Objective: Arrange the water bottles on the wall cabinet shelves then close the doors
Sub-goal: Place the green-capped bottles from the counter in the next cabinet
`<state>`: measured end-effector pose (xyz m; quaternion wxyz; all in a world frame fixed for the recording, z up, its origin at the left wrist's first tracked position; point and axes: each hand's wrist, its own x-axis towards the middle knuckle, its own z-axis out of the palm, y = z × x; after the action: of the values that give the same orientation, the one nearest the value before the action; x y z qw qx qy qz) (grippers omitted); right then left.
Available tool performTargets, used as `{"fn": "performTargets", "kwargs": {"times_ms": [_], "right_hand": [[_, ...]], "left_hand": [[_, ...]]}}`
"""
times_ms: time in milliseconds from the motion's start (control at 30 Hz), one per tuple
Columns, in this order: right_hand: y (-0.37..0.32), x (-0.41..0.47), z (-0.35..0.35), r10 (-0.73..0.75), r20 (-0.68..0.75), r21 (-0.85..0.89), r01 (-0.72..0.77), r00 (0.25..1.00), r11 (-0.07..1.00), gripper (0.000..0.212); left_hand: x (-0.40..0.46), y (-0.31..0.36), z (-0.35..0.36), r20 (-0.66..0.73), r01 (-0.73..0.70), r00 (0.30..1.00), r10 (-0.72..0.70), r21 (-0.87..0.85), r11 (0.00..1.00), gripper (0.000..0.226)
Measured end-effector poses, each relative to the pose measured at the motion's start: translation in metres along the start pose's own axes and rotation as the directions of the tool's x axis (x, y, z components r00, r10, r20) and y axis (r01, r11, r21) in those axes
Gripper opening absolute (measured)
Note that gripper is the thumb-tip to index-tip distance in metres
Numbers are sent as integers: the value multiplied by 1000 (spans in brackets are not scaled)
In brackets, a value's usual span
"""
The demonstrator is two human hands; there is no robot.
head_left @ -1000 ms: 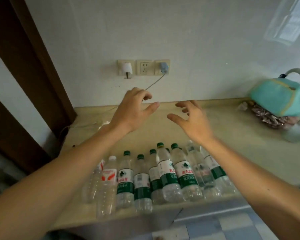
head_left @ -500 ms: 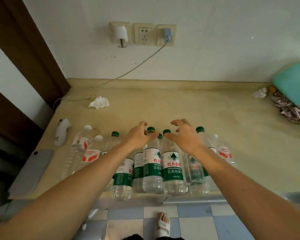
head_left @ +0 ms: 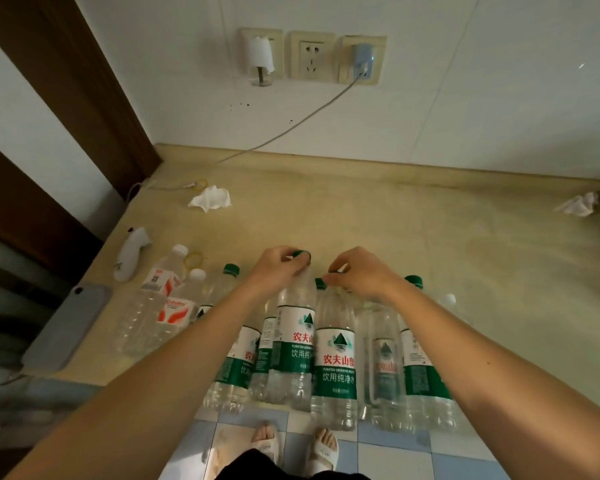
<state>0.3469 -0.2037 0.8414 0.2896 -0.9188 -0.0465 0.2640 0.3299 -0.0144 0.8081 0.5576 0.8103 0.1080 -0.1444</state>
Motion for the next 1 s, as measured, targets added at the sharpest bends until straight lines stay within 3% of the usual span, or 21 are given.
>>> {"fn": "performTargets", "kwargs": {"times_ms": [67,133,333,500,633,767,1000], "right_hand": [[-3,-6,-9,-32,21,112,29,999,993,31],[-6,-14,-19,-60,21,215,54,998,975,27],[-34,-40,-58,-113,-131,548,167,985,820,23],[-59,-47,-84,-97,-490,278,261,866,924,31],[-62,-36,-71,-56,-674,215,268,736,939,37],[-60,-16,-53,-20,-745,219,274,666,936,39],[-46,10,-28,-3,-740,231,259,673,938,38]], "left_hand": [[1,13,-11,41,33,999,-23,-264,964,21],[3,28,-23,104,32,994,11,-404,914,20],[8,75,-52,102,-193,966,237,-326,925,19],[11,105,-71,-52,-482,876,479,-119,868,17],[15,109,-68,-118,-559,821,559,35,829,24],[23,94,-61,-128,-544,831,541,21,839,23],[39,64,-51,-114,-459,880,462,54,887,27]]}}
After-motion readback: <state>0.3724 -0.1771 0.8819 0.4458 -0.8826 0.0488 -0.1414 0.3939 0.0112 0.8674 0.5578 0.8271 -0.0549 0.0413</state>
